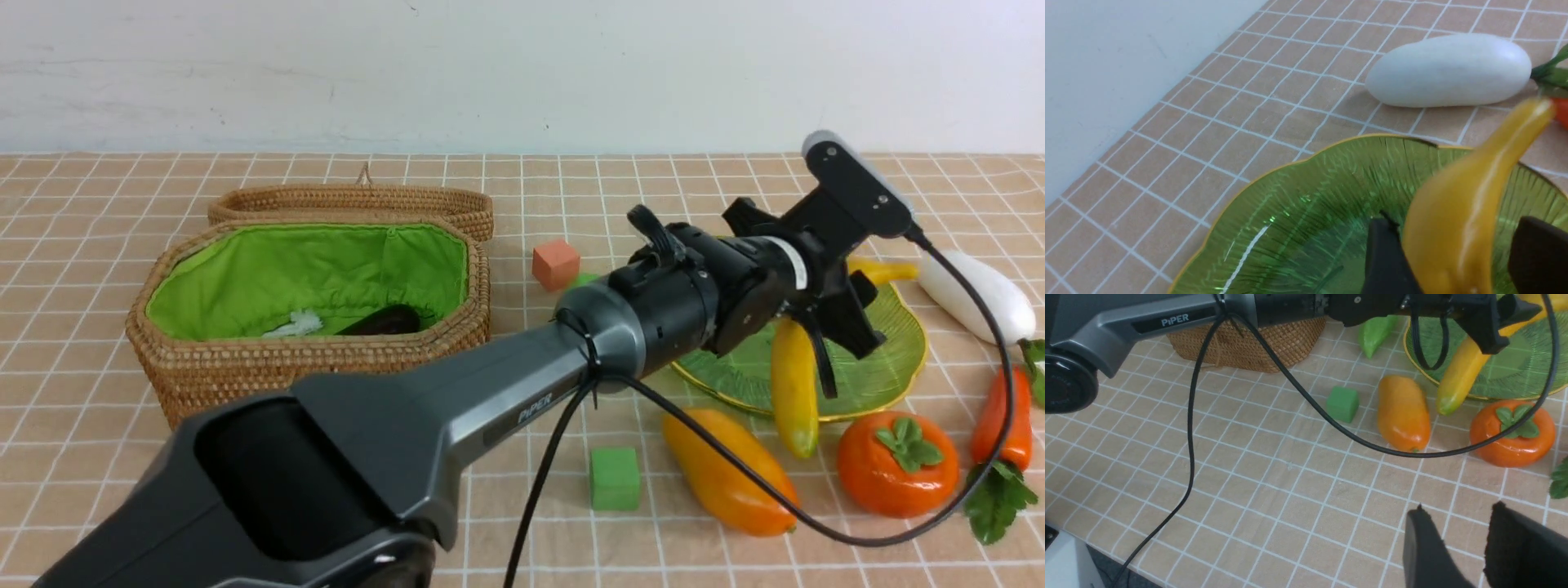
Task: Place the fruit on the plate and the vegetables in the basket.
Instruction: Use the left arm to grab a banana and put it into the right plate, then take a chayote with your left arm and place it on the basket on the left.
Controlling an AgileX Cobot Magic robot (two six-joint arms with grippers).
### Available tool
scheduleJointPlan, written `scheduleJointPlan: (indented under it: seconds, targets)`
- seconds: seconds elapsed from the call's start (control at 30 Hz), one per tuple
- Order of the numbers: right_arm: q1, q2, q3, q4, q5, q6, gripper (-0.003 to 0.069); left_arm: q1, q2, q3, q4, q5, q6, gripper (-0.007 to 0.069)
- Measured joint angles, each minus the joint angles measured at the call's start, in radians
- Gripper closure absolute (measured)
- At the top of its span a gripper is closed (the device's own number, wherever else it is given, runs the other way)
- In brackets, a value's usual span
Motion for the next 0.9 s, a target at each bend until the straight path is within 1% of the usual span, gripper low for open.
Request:
scheduleJointPlan:
  seconds: [0.17, 0.3, 0.37, 0.4, 0.47, 0.5, 0.53, 0.57, 0.6, 0.63, 0.67, 0.7, 0.73, 0.8, 0.87, 0.9]
  targets:
    - [0.000, 0.000, 0.000, -0.009, 0.000, 0.000, 0.0423, 0.029, 0.013, 0.000, 0.000, -0.023, 0.000, 0.0218]
    - [0.000, 0.000, 0.000, -0.014, 0.000, 0.000, 0.0423, 0.034, 0.008, 0.000, 0.000, -0.019, -0.002, 0.0219]
    - [0.000, 0.000, 0.000, -0.046, 0.000, -0.008, 0.0423, 0.028, -0.024, 0.000, -0.009, 0.075, -0.036, 0.0222]
    - [0.000, 0.000, 0.000, -0.056, 0.000, -0.009, 0.0423, 0.028, -0.028, 0.000, -0.012, 0.086, -0.041, 0.0223]
    - [0.000, 0.000, -0.001, -0.103, 0.001, -0.011, 0.0423, 0.022, -0.067, 0.001, -0.026, 0.203, -0.100, 0.0238]
    - [0.000, 0.000, -0.002, -0.123, 0.001, -0.011, 0.0423, 0.020, -0.098, 0.002, -0.033, 0.273, -0.151, 0.0252]
    - [0.000, 0.000, -0.007, -0.176, 0.001, -0.007, 0.0421, 0.019, -0.145, 0.002, -0.043, 0.404, -0.240, 0.0286]
    - [0.000, 0.000, -0.008, -0.194, 0.001, -0.005, 0.0421, 0.018, -0.180, 0.002, -0.050, 0.497, -0.298, 0.0319]
    - [0.000, 0.000, -0.010, -0.219, 0.001, 0.000, 0.0421, 0.020, -0.217, 0.001, -0.039, 0.609, -0.368, 0.0367]
    - [0.000, 0.000, -0.010, -0.221, 0.001, 0.000, 0.0421, 0.020, -0.228, 0.001, -0.037, 0.622, -0.388, 0.0373]
    - [0.000, 0.000, -0.010, -0.231, 0.001, 0.000, 0.0421, 0.022, -0.249, -0.001, -0.024, 0.677, -0.434, 0.0402]
    - [0.000, 0.000, -0.010, -0.232, 0.001, 0.000, 0.0421, 0.027, -0.259, -0.003, -0.010, 0.708, -0.456, 0.0418]
    - [0.000, 0.000, -0.010, -0.231, 0.001, 0.000, 0.0421, 0.042, -0.268, -0.005, 0.017, 0.745, -0.503, 0.0430]
    - [0.000, 0.000, -0.010, -0.219, 0.000, 0.000, 0.0421, 0.067, -0.253, -0.005, 0.039, 0.767, -0.540, 0.0412]
    - [0.000, 0.000, -0.010, -0.205, -0.001, 0.000, 0.0421, 0.087, -0.224, -0.005, 0.050, 0.765, -0.569, 0.0370]
    - [0.000, 0.000, -0.010, -0.191, -0.002, 0.000, 0.0421, 0.104, -0.202, -0.005, 0.054, 0.756, -0.587, 0.0329]
